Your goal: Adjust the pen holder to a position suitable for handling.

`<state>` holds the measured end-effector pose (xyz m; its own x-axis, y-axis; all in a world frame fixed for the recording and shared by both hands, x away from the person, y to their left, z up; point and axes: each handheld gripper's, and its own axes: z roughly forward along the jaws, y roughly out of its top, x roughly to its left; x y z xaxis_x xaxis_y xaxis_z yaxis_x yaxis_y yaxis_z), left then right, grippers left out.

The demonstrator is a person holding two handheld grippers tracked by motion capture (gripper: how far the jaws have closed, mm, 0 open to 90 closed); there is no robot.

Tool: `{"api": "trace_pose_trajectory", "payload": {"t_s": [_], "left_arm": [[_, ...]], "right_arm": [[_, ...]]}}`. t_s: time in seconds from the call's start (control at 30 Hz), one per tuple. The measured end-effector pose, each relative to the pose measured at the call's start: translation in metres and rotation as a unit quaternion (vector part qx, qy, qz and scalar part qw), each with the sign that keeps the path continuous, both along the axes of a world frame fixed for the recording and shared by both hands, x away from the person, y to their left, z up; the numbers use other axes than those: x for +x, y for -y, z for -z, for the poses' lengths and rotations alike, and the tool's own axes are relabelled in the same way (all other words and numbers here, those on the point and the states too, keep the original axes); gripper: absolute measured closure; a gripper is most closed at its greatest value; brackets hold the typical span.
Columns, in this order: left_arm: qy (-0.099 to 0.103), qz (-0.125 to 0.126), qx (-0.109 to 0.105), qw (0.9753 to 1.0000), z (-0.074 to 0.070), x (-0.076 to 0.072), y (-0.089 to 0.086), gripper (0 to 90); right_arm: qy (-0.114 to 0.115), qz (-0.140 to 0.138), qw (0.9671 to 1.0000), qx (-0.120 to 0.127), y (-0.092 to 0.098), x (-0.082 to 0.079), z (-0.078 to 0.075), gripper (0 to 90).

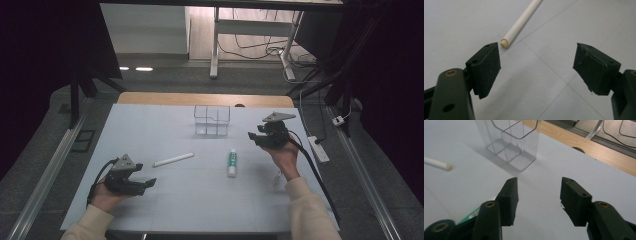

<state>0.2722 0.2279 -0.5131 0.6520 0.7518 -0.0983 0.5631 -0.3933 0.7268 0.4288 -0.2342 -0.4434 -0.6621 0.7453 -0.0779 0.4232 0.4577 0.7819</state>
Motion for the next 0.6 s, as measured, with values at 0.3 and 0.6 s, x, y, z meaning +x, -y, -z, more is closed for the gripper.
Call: {"api": "trace_pose_trajectory", "payload": {"t_s": [0.3,0.6], "left_arm": [[0.001,-0.004,0.001,1.0,0.0,0.0,0.0,21.8],[0.002,-0.006,0.001,1.0,-0.001,-0.001,0.001,21.9]], "right_arm": [[-0.01,-0.019,0.9997,0.008,0.021,-0.026,0.002,40.6],[-0.027,-0.022,0.9994,-0.002,0.033,-0.045,-0.001,32.3]]}}
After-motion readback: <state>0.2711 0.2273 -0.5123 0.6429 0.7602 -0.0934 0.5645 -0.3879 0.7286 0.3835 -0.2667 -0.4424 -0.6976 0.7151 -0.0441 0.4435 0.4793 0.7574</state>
